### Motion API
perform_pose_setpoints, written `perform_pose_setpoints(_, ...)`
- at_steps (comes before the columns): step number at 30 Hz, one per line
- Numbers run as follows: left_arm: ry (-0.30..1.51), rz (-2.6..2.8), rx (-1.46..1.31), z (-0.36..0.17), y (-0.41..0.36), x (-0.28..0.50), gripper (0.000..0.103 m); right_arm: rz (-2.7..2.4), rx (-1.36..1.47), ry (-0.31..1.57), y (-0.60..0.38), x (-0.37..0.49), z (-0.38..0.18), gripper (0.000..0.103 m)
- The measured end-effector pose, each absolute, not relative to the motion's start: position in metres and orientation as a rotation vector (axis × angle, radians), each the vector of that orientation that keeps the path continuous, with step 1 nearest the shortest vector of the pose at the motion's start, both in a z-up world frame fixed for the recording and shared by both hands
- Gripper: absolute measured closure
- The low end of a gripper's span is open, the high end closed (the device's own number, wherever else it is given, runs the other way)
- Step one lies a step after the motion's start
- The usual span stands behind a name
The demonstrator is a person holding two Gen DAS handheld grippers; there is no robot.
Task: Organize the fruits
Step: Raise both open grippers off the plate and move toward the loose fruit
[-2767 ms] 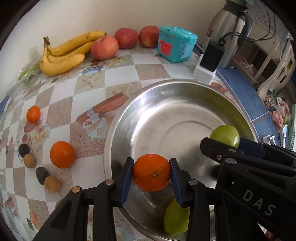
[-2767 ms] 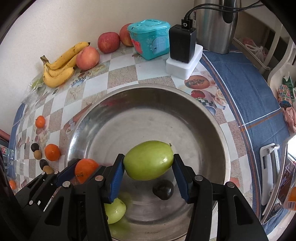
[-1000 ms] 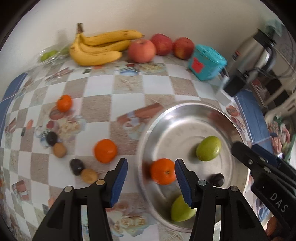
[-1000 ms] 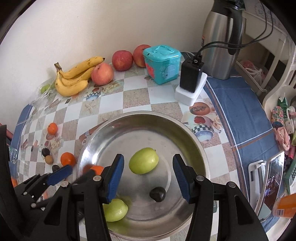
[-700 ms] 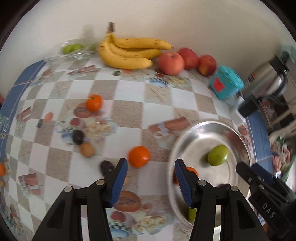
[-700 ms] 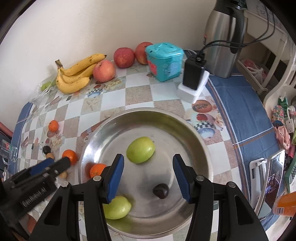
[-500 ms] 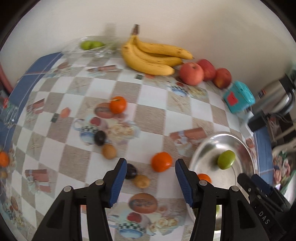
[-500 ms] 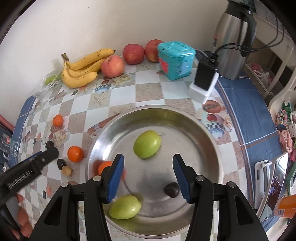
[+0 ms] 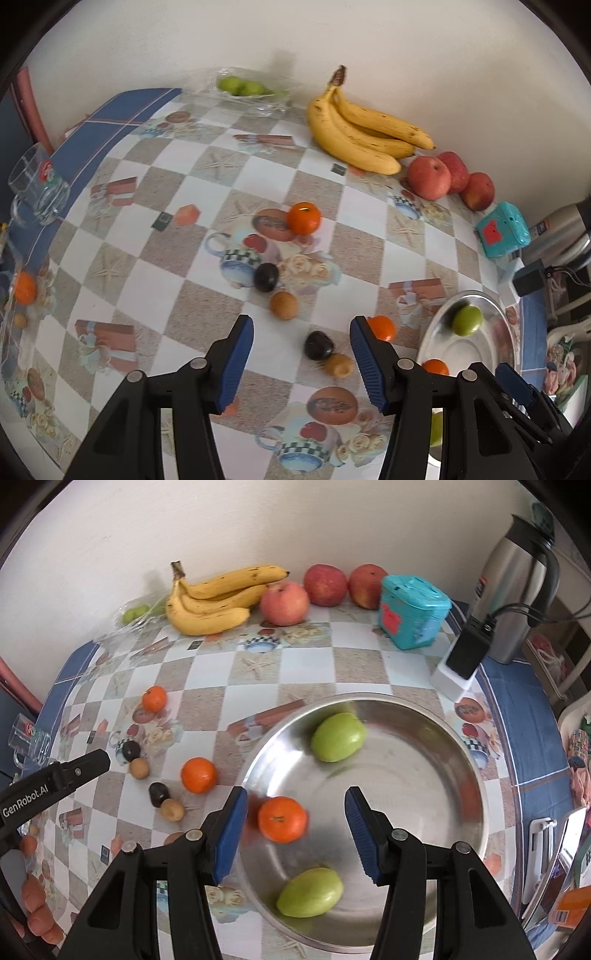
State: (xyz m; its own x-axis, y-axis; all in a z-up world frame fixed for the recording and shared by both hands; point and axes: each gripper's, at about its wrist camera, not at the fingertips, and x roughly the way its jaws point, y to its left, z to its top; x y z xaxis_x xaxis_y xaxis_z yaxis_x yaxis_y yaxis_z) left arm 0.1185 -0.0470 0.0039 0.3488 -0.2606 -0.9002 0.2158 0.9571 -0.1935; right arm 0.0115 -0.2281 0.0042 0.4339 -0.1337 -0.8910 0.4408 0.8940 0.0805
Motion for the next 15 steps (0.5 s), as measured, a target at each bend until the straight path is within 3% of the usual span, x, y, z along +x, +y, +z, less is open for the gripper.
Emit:
perform_pose_setpoints(8, 1.18, -0.272, -0.075, 0.002, -0.033, 0.121, 0.045, -0.333, 0.287, 1.075, -0.21, 0.02, 0.004, 0.047)
perform_pose_setpoints(10, 1.186, -0.262, -0.079, 0.0, -0.032, 0.121, 0.037, -0.331, 0.285, 1.079, -0.209, 0.021, 0.002, 0.047)
perform_pose_setpoints(12, 1.196, -0.245, -0.079, -0.003, -0.031, 0.122, 0.018, -0.332, 0.284, 1.085, -0.209, 0.022, 0.0, 0.047)
perform_pose_setpoints(13, 1.198, -0.238, -0.077, -0.004, -0.031, 0.122, 0.017, -0.335, 0.286, 1.088, -0.209, 0.022, -0.001, 0.045)
perform_pose_setpoints(15, 1.206, -0.217, -0.07, -0.007, -0.031, 0.123, 0.012, -0.342, 0.293, 1.092, -0.211, 0.022, -0.003, 0.033)
